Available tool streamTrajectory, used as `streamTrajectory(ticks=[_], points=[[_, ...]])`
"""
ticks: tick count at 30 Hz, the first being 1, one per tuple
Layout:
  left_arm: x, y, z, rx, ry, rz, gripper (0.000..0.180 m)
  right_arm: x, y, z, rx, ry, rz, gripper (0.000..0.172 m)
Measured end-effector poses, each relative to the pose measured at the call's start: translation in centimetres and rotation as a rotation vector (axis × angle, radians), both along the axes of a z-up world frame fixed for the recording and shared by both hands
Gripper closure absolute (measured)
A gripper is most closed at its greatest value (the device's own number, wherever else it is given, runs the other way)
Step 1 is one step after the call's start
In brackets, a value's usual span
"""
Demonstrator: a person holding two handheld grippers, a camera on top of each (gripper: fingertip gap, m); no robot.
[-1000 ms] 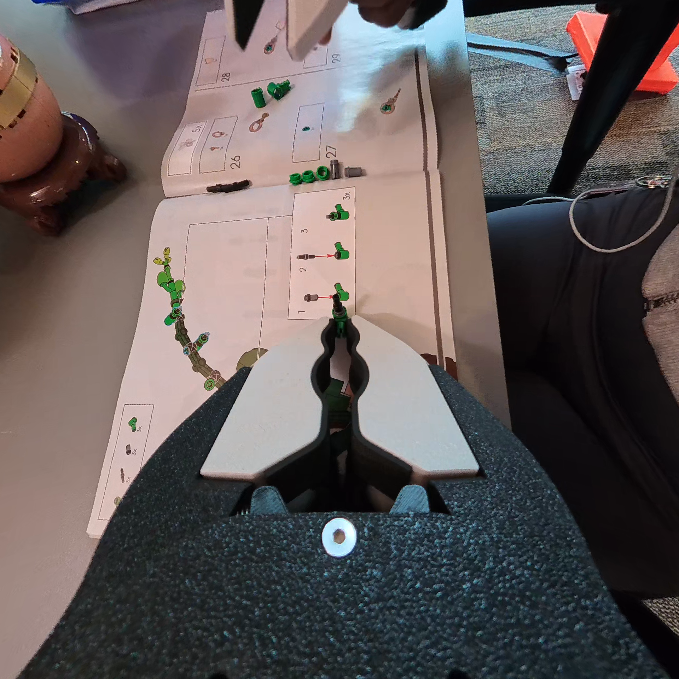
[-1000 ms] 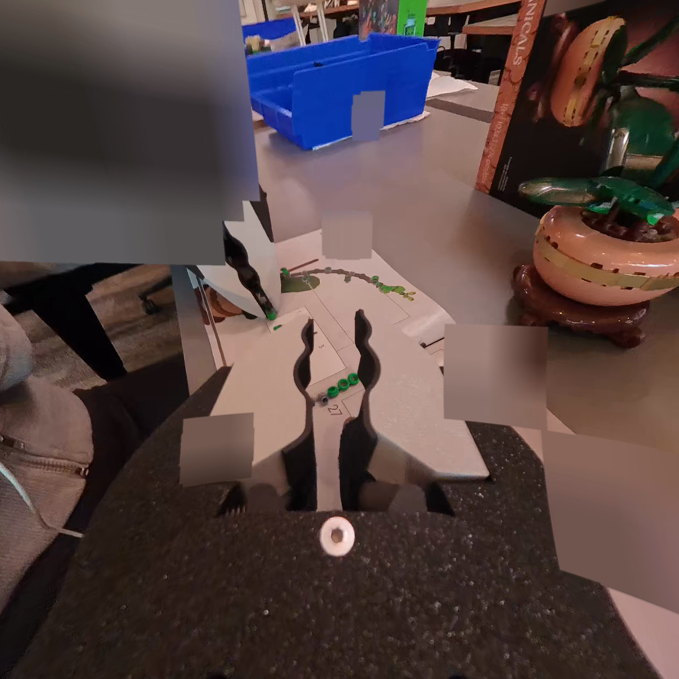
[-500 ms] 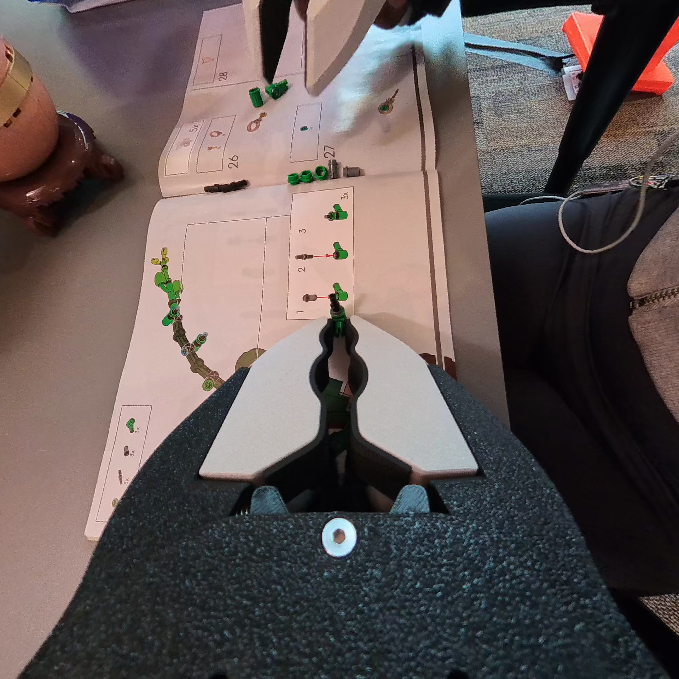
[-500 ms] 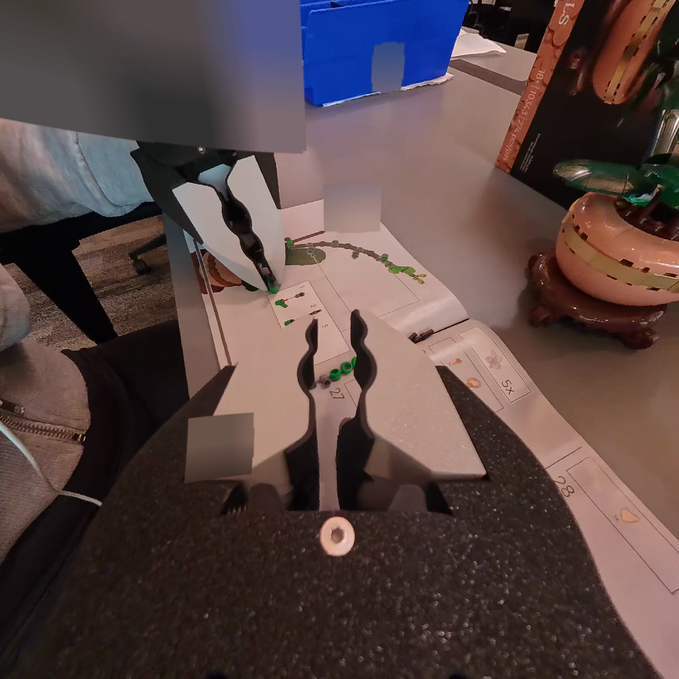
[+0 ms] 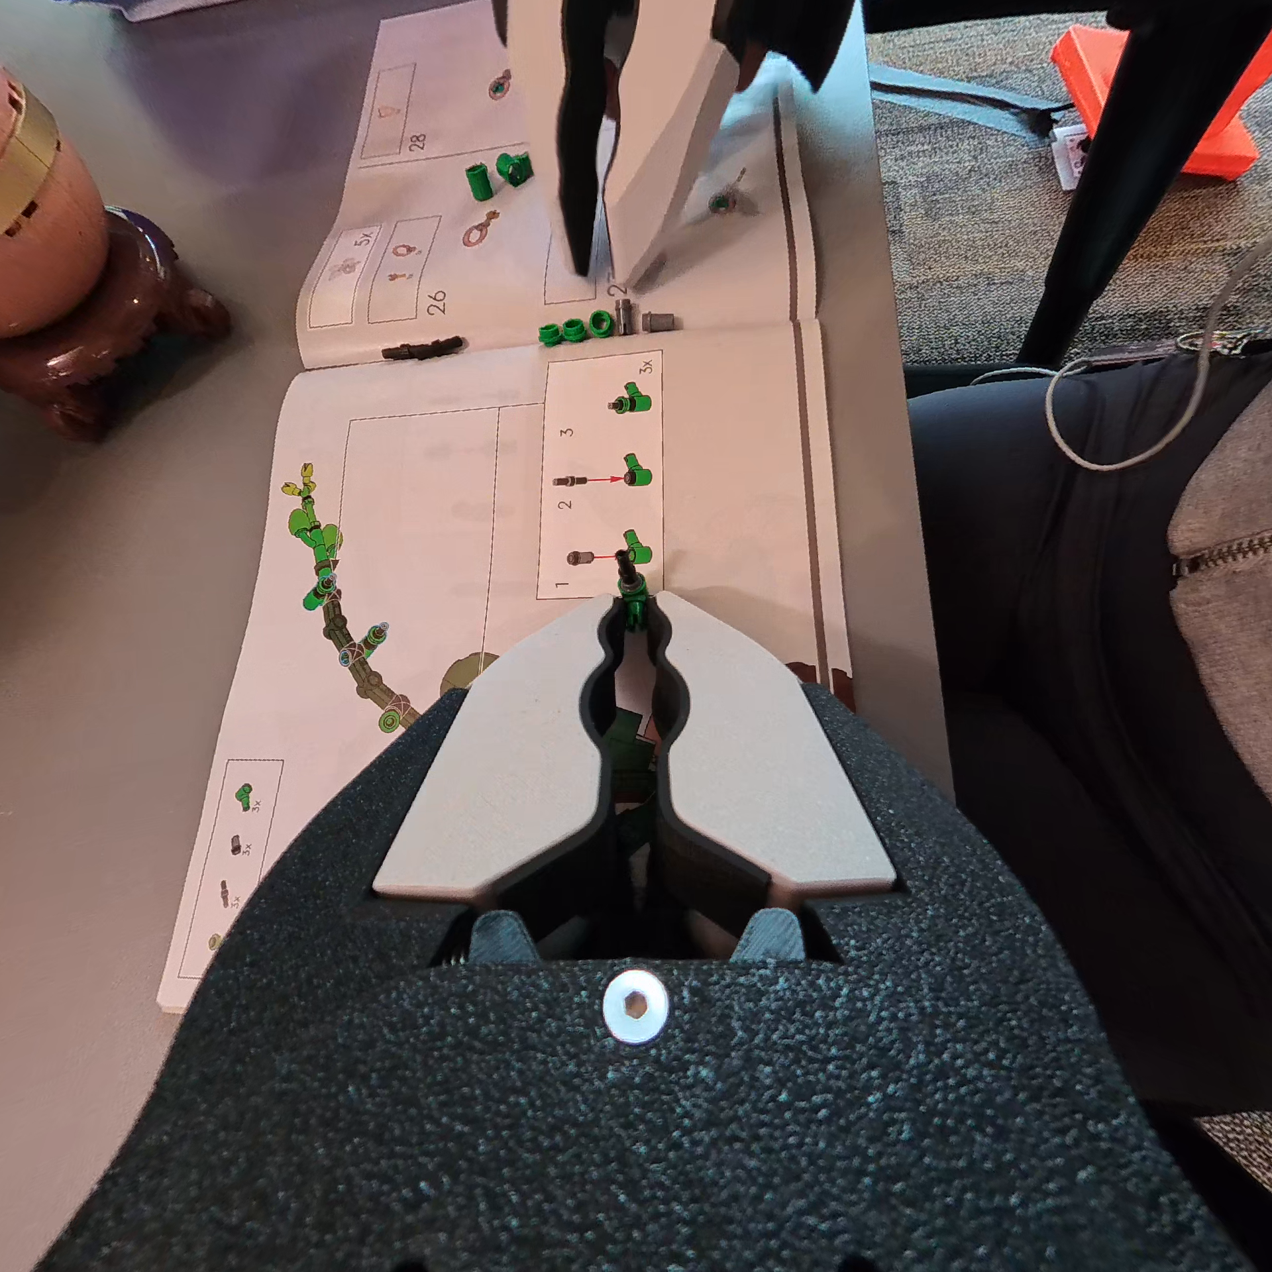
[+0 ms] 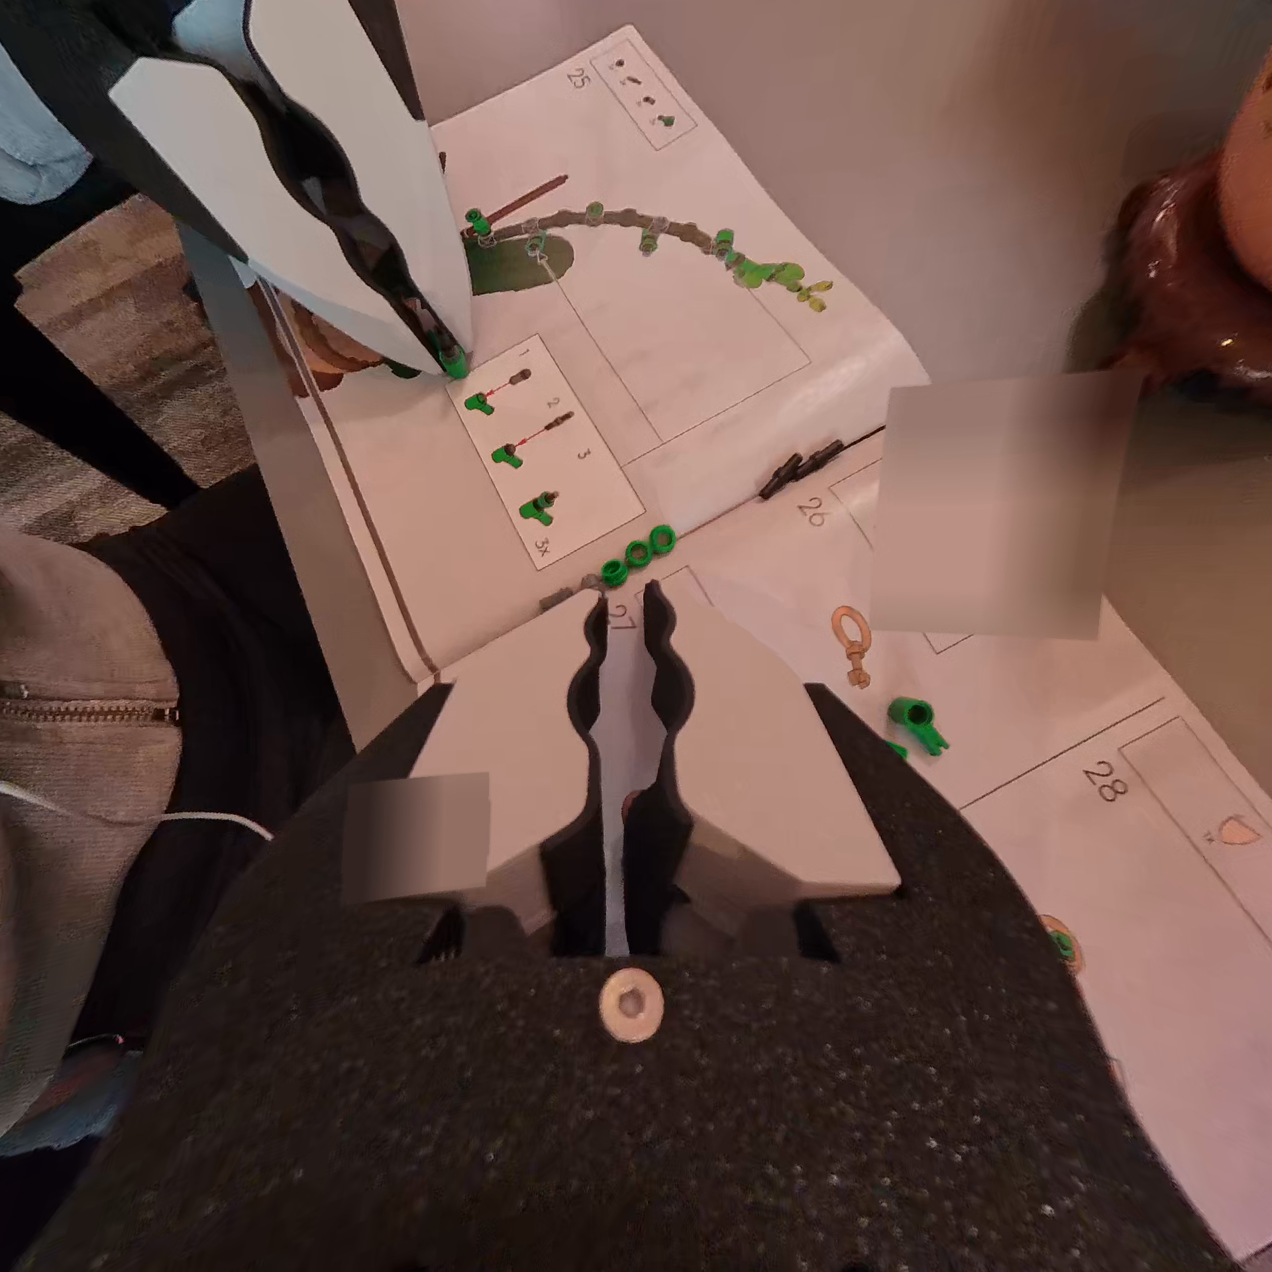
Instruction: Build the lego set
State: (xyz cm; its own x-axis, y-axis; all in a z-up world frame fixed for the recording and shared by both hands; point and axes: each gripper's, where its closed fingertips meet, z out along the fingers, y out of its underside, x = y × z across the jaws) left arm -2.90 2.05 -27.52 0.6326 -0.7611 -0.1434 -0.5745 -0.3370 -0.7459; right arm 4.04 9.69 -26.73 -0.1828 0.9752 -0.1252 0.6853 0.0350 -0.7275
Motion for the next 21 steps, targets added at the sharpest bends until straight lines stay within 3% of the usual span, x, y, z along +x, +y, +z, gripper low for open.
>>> streamTrajectory(ticks=[3, 6, 12, 21], points=[[0.0, -0.1, 0.0, -0.007, -0.005, 0.0, 0.175, -0.6, 0.4, 1.0, 0.0, 0.041, -0.006, 0.164], [0.1, -0.2, 0.0, -0.012, -0.009, 0.0, 0.175, -1.2, 1.0, 1.7, 0.001, -0.027, 0.05, 0.167], [-0.1, 0.0, 0.1, -0.003, -0.002, 0.0, 0.175, -2.0, 1.3, -0.1, 0.122, -0.197, 0.306, 0.166], [-0.1, 0.1, 0.1, -0.006, -0.004, 0.0, 0.175, -2.2, 1.1, -0.5, 0.126, -0.196, 0.359, 0.163]])
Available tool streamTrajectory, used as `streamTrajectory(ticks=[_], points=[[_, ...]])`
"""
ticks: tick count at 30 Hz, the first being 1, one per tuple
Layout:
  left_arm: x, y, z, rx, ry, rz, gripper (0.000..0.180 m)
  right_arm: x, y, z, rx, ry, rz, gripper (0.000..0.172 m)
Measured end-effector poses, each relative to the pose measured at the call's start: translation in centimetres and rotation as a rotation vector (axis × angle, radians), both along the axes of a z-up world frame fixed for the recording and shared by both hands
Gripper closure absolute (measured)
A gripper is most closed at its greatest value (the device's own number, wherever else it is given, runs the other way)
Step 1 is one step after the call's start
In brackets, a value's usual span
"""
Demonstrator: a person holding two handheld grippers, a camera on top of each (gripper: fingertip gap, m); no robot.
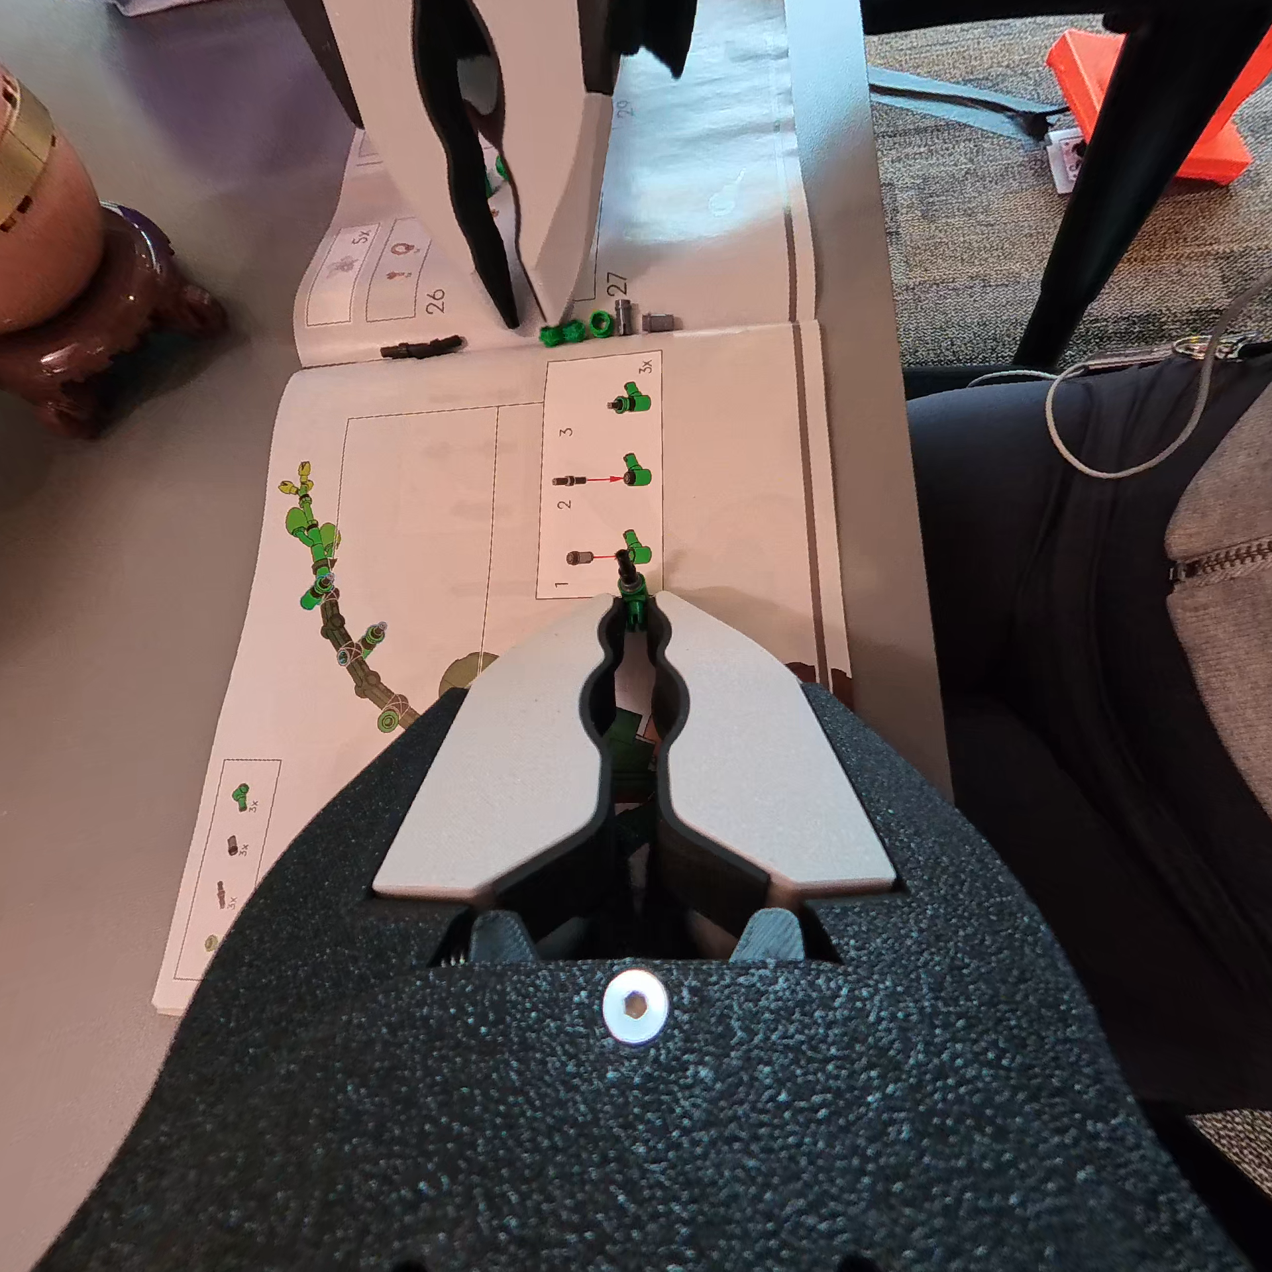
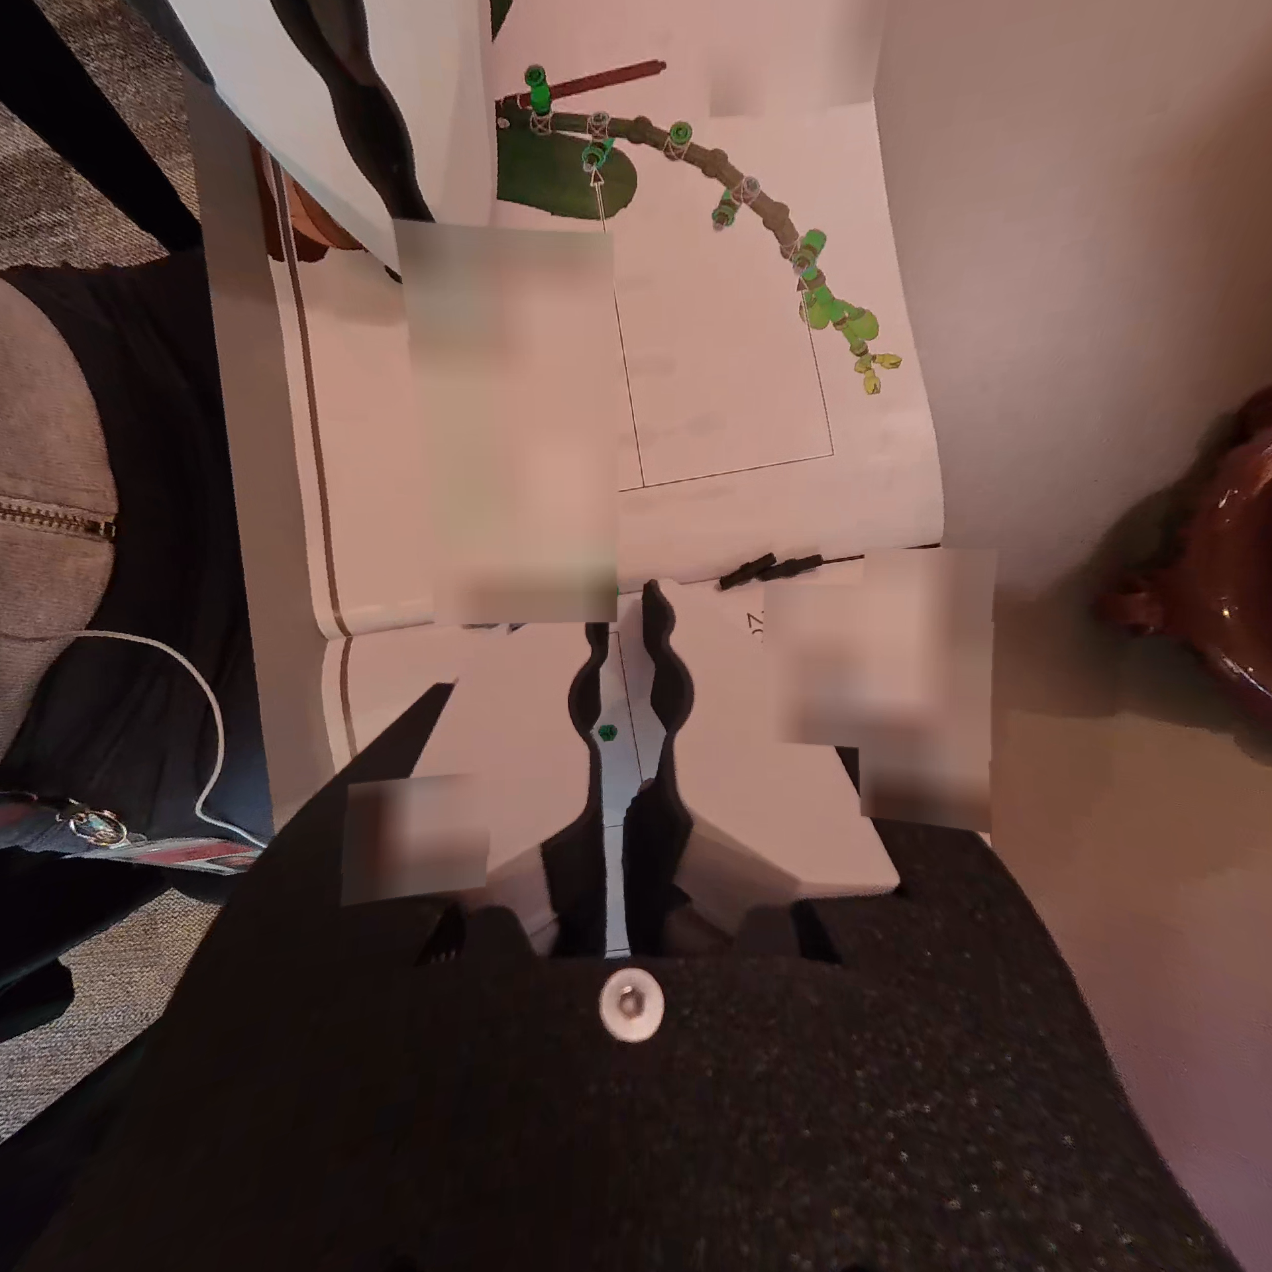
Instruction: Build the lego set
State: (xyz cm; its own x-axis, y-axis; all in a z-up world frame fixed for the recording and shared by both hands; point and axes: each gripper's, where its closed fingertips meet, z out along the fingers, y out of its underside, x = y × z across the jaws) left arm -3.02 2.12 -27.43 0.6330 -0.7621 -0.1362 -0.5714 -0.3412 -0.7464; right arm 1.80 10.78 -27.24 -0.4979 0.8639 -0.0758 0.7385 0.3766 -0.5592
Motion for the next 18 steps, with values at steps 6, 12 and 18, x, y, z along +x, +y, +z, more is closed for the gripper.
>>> streamTrajectory(ticks=[6, 12, 18], points=[[0.0, -0.1, 0.0, -0.002, -0.001, 0.0, 0.175, 0.2, -0.4, -0.3, -0.009, -0.01, 0.027, 0.163], [0.0, 0.0, 0.0, -0.001, -0.001, 0.0, 0.175, 0.1, -0.5, -0.2, 0.002, 0.018, 0.056, 0.169], [-0.1, 0.1, -0.1, -0.001, -0.001, 0.0, 0.175, -1.4, 0.0, 0.9, 0.041, 0.145, 0.011, 0.17]])
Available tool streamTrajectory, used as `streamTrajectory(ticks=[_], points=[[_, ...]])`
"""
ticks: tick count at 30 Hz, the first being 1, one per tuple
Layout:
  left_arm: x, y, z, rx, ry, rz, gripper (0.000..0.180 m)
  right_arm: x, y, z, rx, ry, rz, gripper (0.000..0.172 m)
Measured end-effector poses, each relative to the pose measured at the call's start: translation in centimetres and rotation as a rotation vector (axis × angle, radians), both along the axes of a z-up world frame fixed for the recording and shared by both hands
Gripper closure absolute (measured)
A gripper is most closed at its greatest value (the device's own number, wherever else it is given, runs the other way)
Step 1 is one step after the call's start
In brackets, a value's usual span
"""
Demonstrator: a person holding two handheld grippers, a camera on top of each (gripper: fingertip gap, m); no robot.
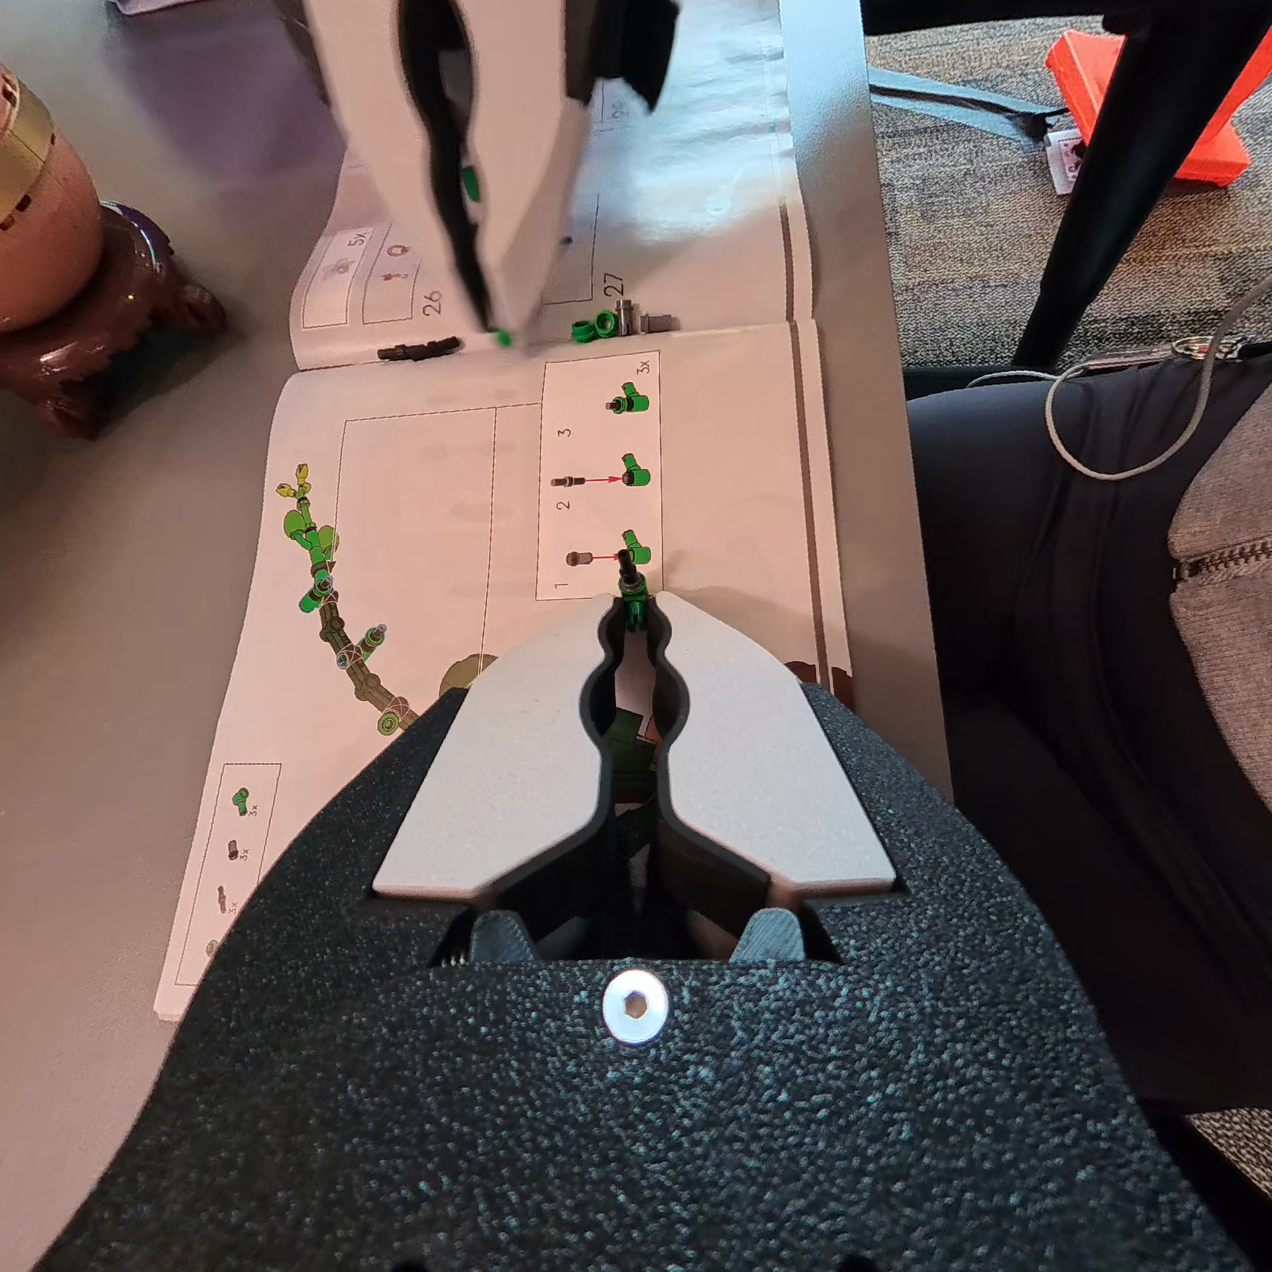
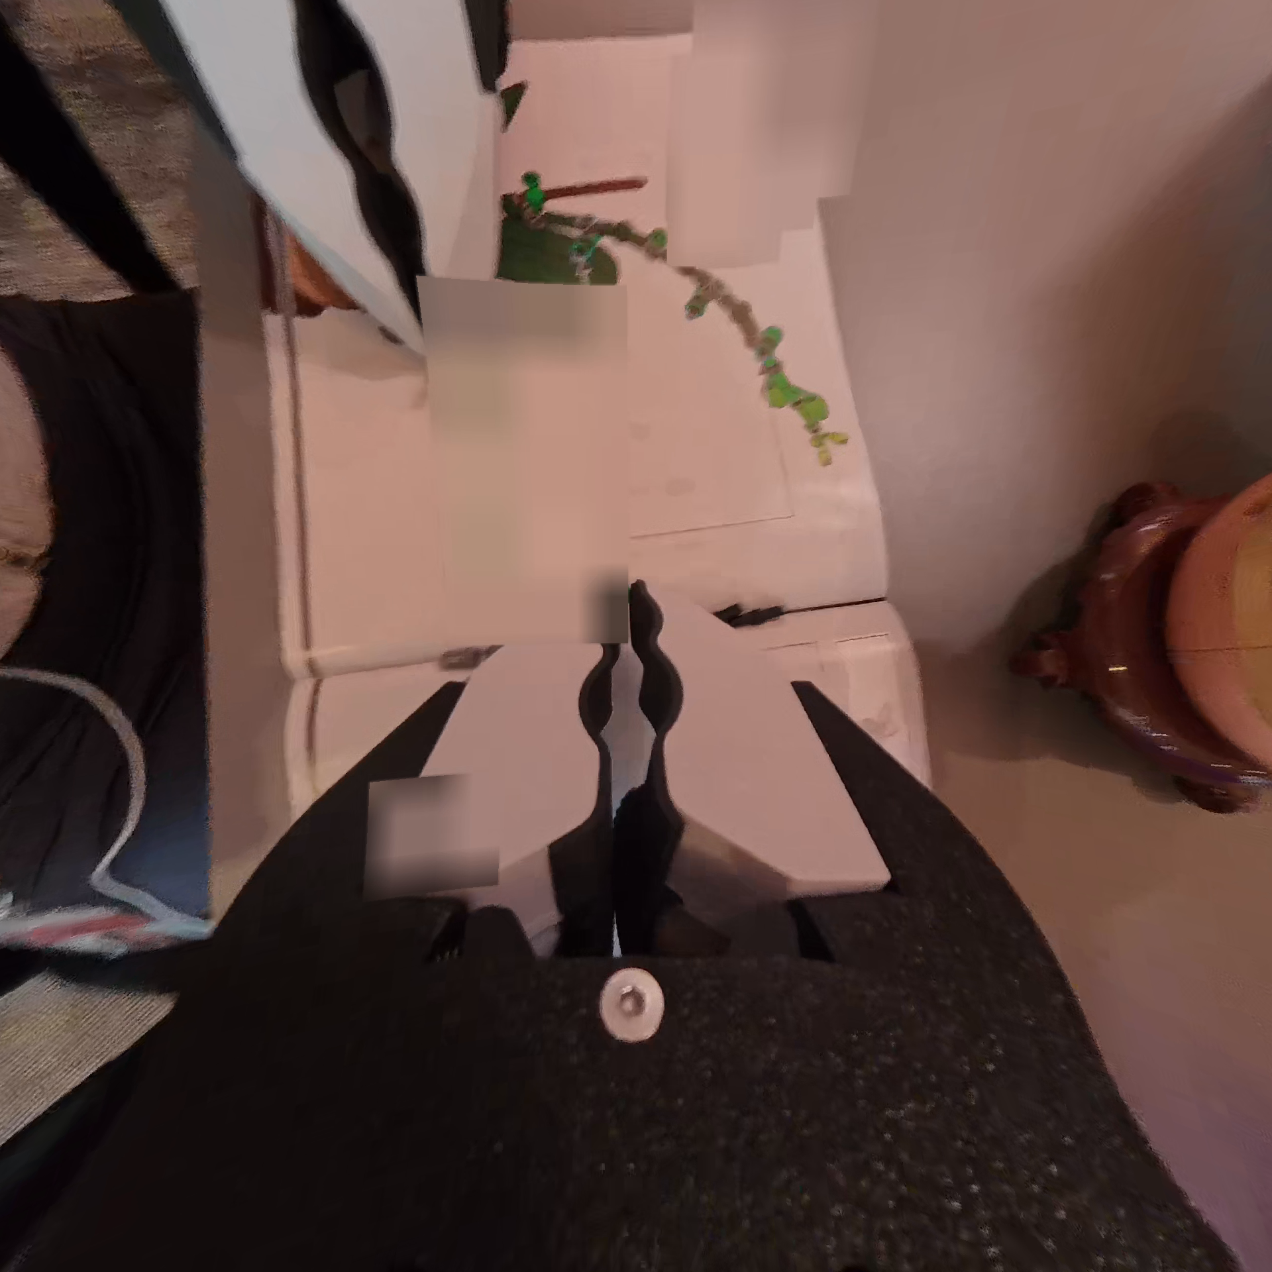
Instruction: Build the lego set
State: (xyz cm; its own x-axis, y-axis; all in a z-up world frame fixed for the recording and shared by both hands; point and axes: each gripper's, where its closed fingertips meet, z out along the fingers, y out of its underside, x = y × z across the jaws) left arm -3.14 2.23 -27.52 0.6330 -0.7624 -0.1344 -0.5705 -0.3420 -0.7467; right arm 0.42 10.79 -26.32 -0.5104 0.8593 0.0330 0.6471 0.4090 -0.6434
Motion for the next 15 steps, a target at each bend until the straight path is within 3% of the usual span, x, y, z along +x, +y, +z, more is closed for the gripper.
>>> streamTrajectory(ticks=[4, 8, 11, 15], points=[[0.2, -0.3, 0.1, -0.001, -0.001, 0.0, 0.175, -2.9, 0.4, 1.1, 0.201, 0.178, -0.059, 0.169], [0.2, -0.2, 0.0, 0.002, 0.002, 0.0, 0.175, -3.1, 0.6, -0.3, 0.349, 0.134, -0.045, 0.169], [0.2, -0.2, 0.0, 0.002, 0.002, 0.0, 0.175, -2.7, 0.4, -0.6, 0.341, 0.117, -0.031, 0.169], [0.3, -0.2, 0.0, 0.001, 0.0, 0.0, 0.175, -1.6, -0.9, -0.3, 0.195, 0.048, 0.007, 0.169]])
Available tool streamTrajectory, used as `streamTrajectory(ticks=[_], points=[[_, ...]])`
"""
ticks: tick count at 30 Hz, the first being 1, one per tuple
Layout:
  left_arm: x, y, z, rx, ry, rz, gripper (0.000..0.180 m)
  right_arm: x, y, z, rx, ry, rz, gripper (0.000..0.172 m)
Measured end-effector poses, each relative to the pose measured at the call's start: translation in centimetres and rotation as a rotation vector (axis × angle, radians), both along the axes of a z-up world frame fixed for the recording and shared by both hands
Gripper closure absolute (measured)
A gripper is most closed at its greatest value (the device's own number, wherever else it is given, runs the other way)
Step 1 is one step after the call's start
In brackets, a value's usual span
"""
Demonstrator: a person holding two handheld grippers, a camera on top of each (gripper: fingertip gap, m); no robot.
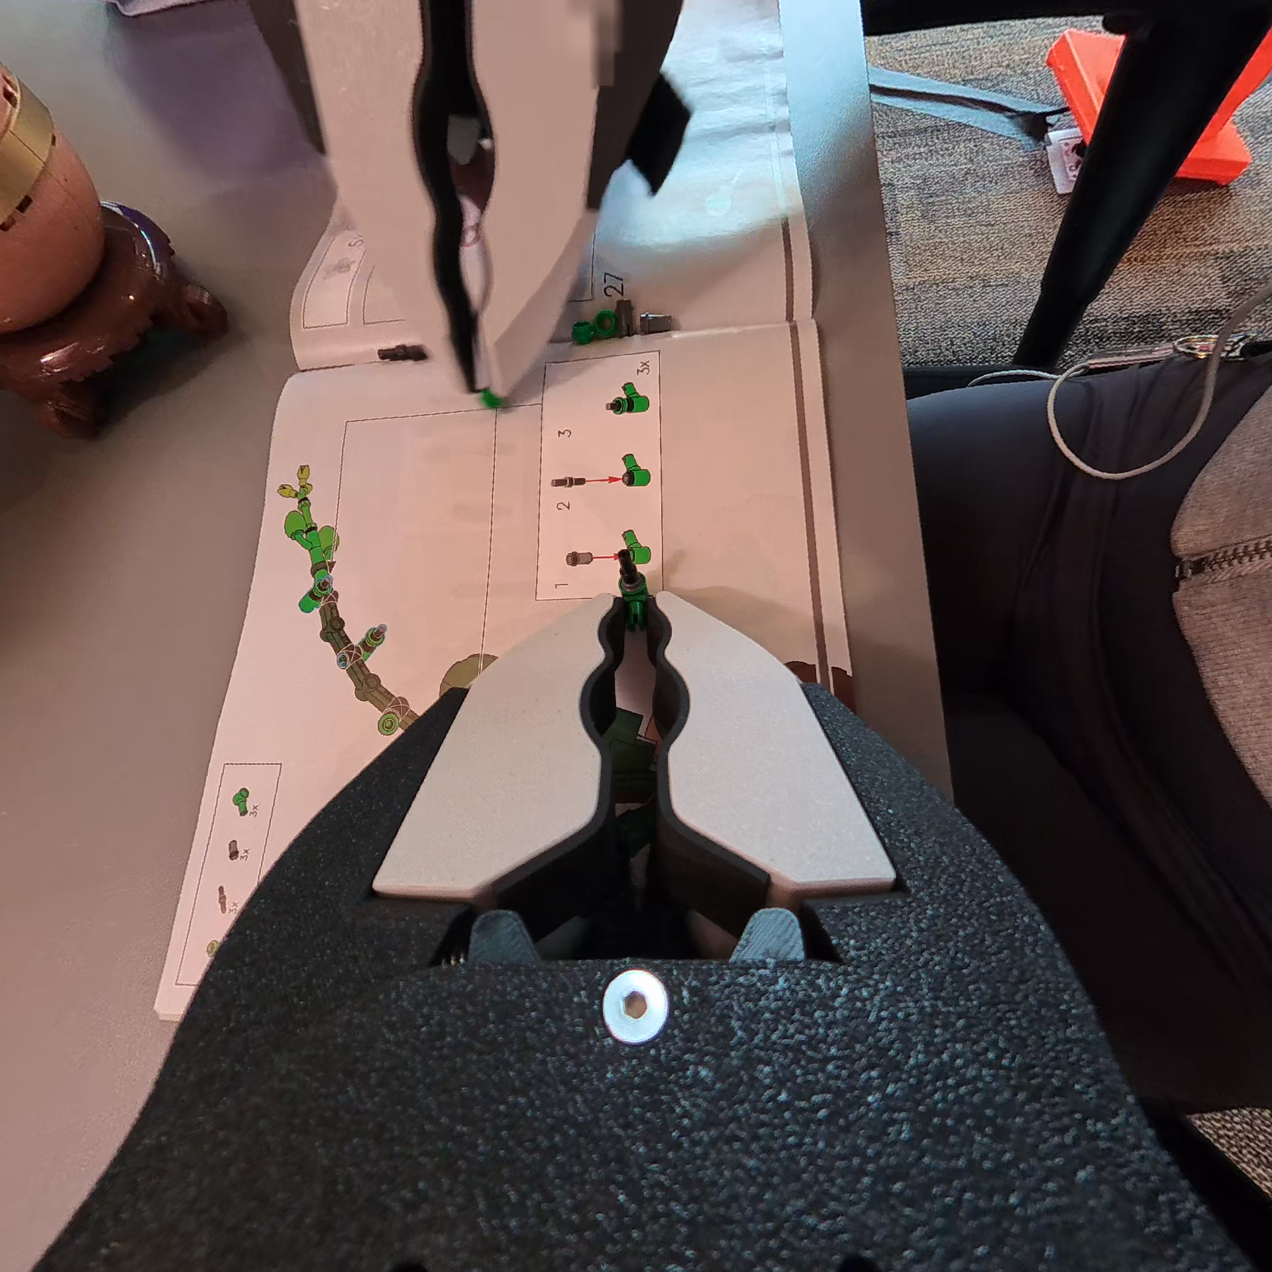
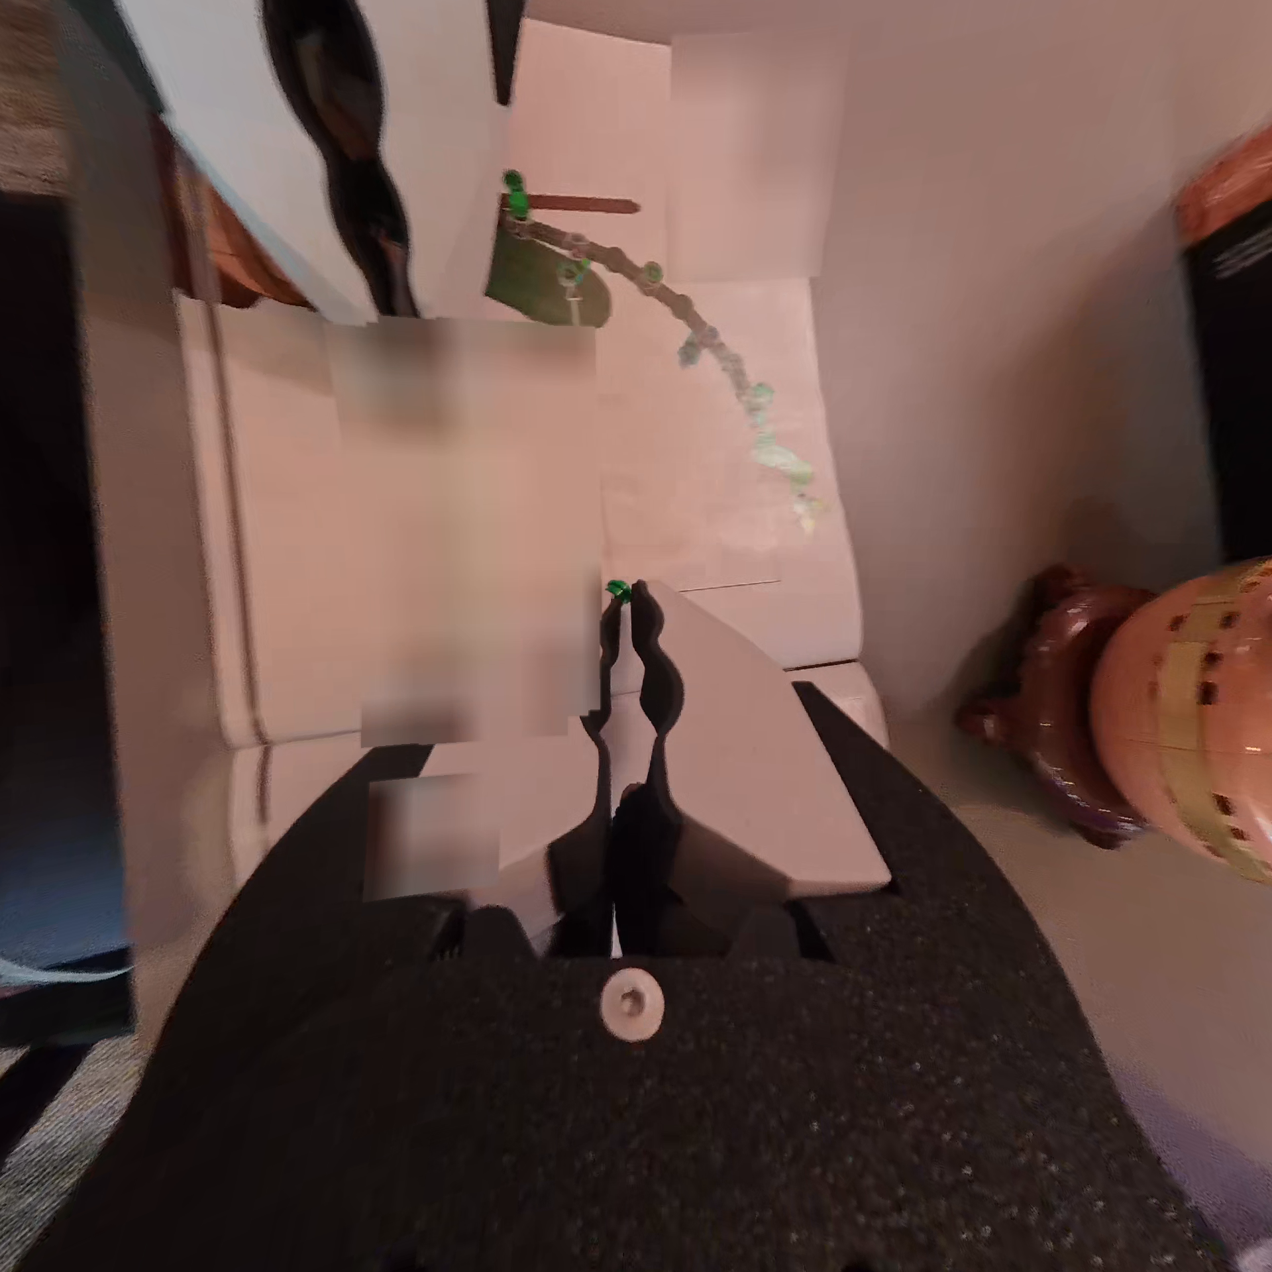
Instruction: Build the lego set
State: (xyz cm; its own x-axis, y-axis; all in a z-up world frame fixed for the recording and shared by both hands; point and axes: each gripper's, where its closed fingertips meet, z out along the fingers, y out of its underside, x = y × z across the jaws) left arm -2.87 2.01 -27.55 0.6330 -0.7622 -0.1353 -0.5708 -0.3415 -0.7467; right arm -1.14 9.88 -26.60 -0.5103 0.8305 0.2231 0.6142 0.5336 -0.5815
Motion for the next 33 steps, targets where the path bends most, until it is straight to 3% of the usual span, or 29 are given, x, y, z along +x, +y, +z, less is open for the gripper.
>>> streamTrajectory(ticks=[9, 17, 20, 24, 33], points=[[0.0, 0.1, 0.0, 0.001, 0.001, 0.0, 0.175, 2.5, -0.9, -0.5, -0.112, -0.154, 0.043, 0.167], [-0.1, -0.2, 0.1, 0.0, 0.0, 0.0, 0.175, 3.5, -1.9, 0.2, -0.225, -0.189, 0.081, 0.168], [0.0, -0.3, 0.1, 0.0, 0.0, 0.0, 0.175, 2.8, -1.1, 1.0, -0.263, -0.112, 0.037, 0.172], [0.0, -0.1, 0.1, 0.0, 0.0, 0.0, 0.175, 3.0, 1.6, 0.1, -0.279, -0.127, -0.034, 0.172], [-0.2, -0.1, 0.2, 0.0, 0.0, 0.0, 0.175, 2.8, -0.2, -0.4, -0.384, -0.174, 0.024, 0.169]])
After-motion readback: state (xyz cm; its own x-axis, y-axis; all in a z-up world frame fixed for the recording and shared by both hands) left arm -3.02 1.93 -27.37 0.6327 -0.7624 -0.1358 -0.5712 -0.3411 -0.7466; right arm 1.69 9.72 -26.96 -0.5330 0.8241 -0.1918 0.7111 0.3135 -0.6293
